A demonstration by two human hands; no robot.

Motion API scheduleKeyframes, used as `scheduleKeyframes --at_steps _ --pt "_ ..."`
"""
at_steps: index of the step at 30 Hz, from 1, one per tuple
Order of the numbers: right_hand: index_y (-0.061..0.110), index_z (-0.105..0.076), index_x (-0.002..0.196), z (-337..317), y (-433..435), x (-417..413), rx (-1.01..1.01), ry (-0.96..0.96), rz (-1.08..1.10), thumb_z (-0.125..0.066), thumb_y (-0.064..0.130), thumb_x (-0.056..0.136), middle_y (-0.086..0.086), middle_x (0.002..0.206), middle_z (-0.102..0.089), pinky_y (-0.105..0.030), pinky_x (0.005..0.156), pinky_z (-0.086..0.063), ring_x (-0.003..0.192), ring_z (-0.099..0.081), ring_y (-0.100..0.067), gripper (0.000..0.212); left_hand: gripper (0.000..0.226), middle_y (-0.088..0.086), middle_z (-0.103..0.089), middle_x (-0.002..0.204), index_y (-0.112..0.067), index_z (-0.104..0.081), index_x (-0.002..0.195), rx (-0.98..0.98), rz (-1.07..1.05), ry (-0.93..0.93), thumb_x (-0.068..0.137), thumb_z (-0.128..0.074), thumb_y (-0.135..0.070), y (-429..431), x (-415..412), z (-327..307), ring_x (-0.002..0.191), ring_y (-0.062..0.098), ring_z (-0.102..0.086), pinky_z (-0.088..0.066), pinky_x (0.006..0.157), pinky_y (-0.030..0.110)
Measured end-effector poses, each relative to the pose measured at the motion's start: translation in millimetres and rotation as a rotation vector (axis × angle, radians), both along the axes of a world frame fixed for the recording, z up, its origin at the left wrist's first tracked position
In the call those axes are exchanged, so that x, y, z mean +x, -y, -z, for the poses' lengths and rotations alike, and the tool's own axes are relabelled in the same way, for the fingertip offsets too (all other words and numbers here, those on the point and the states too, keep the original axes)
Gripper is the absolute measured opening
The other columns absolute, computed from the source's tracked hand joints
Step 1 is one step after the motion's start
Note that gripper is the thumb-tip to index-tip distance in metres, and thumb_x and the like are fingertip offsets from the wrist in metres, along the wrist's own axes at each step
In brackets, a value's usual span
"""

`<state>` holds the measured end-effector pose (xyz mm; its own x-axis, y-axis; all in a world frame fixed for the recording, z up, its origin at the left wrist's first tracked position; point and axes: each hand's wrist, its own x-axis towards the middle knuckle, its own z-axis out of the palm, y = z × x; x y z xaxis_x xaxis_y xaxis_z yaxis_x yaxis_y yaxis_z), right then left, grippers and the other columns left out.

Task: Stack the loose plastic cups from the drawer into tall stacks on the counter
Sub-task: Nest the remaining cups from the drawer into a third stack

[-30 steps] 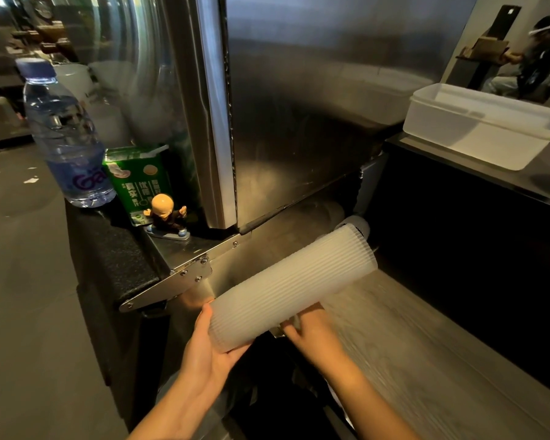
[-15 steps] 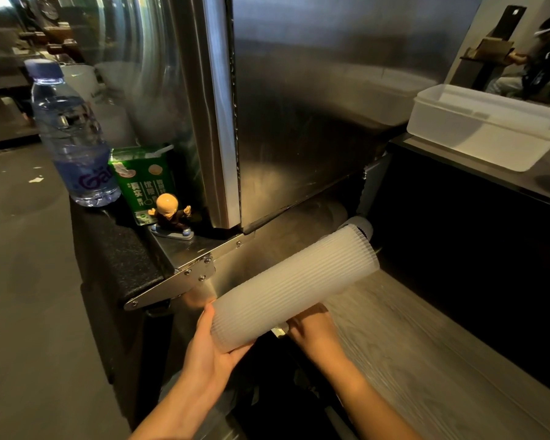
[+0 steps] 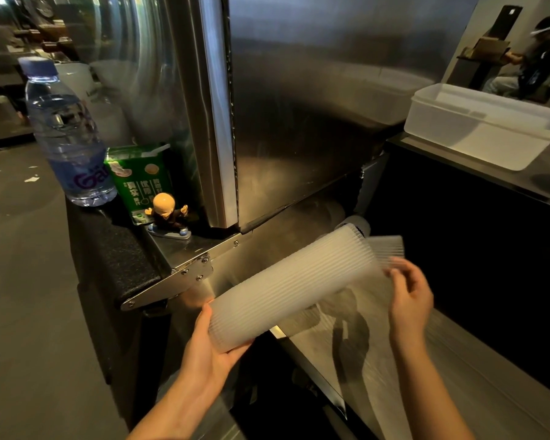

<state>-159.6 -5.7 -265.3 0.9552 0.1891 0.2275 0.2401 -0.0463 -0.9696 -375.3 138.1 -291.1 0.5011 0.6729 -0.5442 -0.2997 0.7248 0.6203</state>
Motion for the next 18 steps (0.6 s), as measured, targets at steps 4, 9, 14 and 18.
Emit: scheduleKeyframes --at_steps 4,9,14,18 --pt "0.027 -0.055 0.092 -20.6 3.9 4.8 0.087 0.121 0.019 -0.041 0.004 0.093 0.016 0.087 -0.057 -0.003 0.076 -0.042 0.083 -0.054 0.015 0.028 0.029 0.011 -0.053 0.117 -0.029 -0.051 0.12 -0.002 -0.003 0.005 0.095 -0.041 -0.04 0.7 0.1 -1.8 0.102 0.031 -0.057 -0.052 0.069 0.042" --pt "0.022 -0.056 0.083 -24.1 1.1 1.6 0.109 0.157 -0.116 -0.037 0.014 0.086 0.024 0.081 -0.061 -0.01 0.076 -0.044 0.081 -0.055 0.007 0.021 0.031 0.011 -0.051 0.116 -0.029 -0.049 0.124 0.005 -0.012 -0.007 0.096 -0.041 -0.038 0.9 -0.7 -0.5 0.103 0.032 -0.055 -0.051 0.072 0.045" --pt "0.02 -0.054 0.073 -15.8 0.1 -4.8 0.071 0.079 -0.18 -0.036 0.0 0.091 0.011 0.079 -0.058 -0.003 0.073 -0.04 0.076 -0.052 0.013 0.033 0.029 0.01 -0.05 0.116 -0.03 -0.049 0.123 0.015 0.0 -0.017 0.096 -0.042 -0.037 0.1 -0.8 0.2 0.105 0.032 -0.054 -0.051 0.074 0.045" --pt "0.027 -0.056 0.083 -11.3 -2.1 -13.2 -0.054 0.035 -0.243 -0.033 -0.002 0.094 0.011 0.088 -0.056 0.004 0.068 -0.035 0.078 -0.05 0.021 0.038 0.029 0.011 -0.051 0.117 -0.029 -0.051 0.122 0.004 -0.013 -0.025 0.095 -0.043 -0.037 0.0 -0.9 2.6 0.105 0.032 -0.054 -0.052 0.073 0.045"
